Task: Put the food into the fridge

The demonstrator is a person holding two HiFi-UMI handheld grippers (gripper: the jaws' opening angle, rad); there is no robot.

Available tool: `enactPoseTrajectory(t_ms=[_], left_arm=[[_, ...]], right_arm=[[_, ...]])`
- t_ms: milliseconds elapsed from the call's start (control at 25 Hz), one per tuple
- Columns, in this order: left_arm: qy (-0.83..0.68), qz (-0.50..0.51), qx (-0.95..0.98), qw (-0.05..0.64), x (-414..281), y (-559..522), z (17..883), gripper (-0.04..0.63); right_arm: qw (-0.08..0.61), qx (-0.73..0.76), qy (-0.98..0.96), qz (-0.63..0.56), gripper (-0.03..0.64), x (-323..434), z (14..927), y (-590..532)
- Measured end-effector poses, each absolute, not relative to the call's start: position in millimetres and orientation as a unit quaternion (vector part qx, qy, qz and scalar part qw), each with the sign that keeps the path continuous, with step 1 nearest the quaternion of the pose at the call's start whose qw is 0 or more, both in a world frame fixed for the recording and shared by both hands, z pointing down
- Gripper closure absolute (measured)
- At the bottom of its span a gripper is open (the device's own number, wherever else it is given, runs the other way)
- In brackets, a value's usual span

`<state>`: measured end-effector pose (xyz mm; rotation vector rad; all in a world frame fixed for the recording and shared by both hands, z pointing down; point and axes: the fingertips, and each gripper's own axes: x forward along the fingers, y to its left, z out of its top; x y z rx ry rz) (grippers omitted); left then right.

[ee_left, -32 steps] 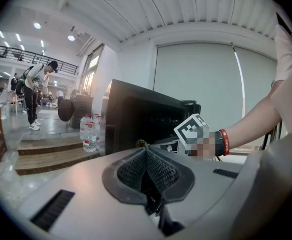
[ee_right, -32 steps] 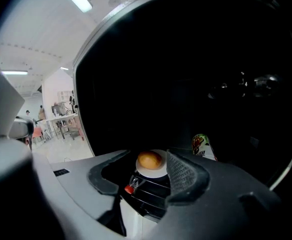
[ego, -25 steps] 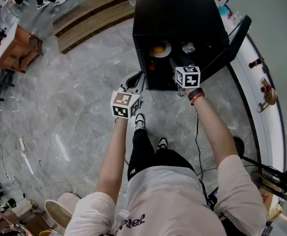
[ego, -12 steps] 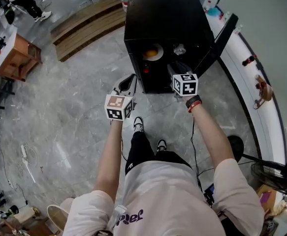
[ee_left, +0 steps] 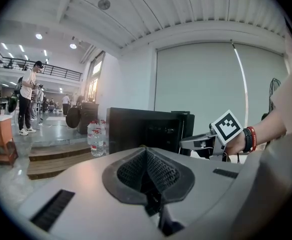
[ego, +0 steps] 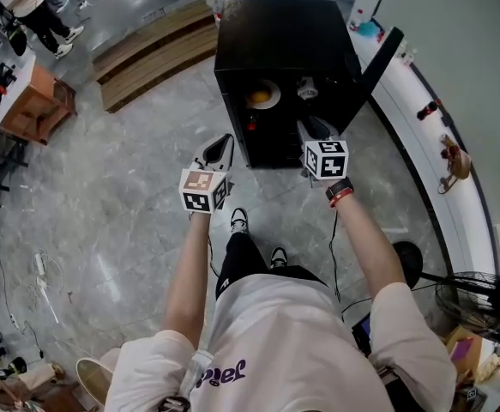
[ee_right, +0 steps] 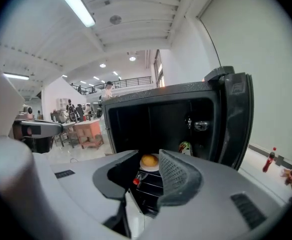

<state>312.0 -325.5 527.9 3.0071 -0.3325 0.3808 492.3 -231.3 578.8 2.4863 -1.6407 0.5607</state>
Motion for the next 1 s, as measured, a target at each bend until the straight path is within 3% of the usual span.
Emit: enactPoseTrajectory(t_ms=[1000], left_arm=[[-0.126, 0.095, 0.987, 0.016, 290.4, -262.0, 485.2, 0.577]], right_arm=[[0.033, 0.836, -0.533, 0.128, 0.584, 467.3, 500.0, -132.1]])
